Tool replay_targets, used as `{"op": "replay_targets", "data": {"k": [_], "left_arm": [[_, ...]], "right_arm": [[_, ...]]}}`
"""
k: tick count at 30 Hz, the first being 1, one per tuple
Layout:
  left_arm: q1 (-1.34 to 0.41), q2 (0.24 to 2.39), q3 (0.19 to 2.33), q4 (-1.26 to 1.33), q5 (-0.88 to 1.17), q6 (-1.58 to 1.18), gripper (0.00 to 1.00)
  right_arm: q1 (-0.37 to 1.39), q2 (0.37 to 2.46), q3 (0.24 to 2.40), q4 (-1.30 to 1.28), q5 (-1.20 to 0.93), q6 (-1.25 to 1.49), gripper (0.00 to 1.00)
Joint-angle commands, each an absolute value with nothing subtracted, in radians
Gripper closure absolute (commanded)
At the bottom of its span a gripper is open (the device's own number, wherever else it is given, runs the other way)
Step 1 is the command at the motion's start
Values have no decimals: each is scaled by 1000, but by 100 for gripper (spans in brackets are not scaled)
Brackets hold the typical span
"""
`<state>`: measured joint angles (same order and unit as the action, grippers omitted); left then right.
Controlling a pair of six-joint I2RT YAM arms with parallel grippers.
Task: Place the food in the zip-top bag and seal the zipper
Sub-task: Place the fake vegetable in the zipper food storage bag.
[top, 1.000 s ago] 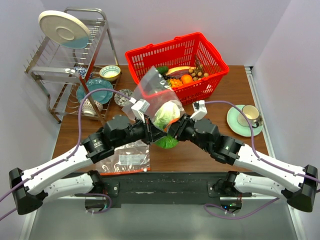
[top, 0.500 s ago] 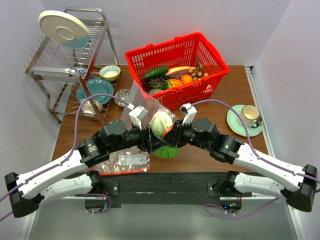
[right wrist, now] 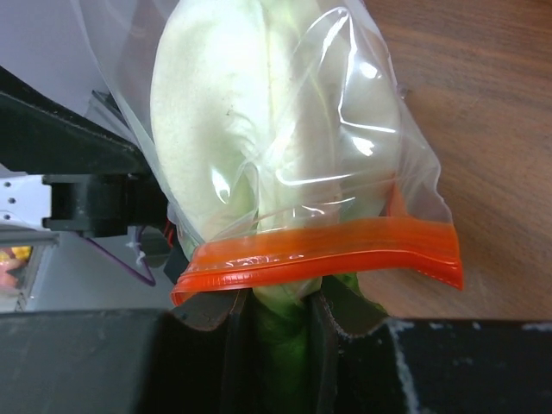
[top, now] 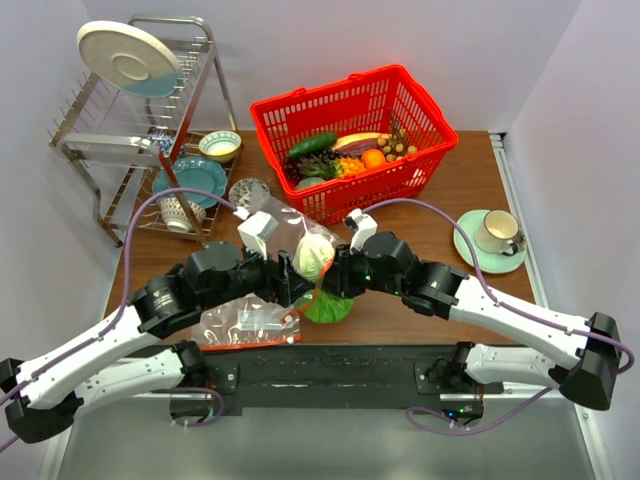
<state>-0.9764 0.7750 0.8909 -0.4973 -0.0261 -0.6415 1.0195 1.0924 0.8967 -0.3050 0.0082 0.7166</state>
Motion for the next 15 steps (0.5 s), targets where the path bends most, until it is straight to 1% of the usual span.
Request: {"op": "replay_targets", "data": {"k": [1, 3, 7, 8, 11, 14, 15], "left_arm": [[-973, 736, 902, -580, -106, -565, 19], [-973, 723, 888, -586, -106, -526, 17], [-973, 709, 853, -577, -100, -480, 17], [-974, 697, 848, -569, -100, -463, 17], [-974, 677, 845, -543, -91, -414, 17], [-976, 680, 859, -537, -98, -353, 15], [-976, 680, 868, -544, -138, -338, 15]], "right_arm": [[1019, 1085, 980, -319, 87, 858, 100], [1016, 1080, 1000, -377, 132, 941, 100], [1012, 1083, 1061, -507, 227, 1200, 100], [1011, 1086, 1093, -591, 282, 1251, 100], [1011, 1088, 1124, -717, 347, 1403, 100], [1012, 1059, 1091, -736, 376, 1512, 100], [1011, 1043, 1074, -723, 371, 1532, 100]]}}
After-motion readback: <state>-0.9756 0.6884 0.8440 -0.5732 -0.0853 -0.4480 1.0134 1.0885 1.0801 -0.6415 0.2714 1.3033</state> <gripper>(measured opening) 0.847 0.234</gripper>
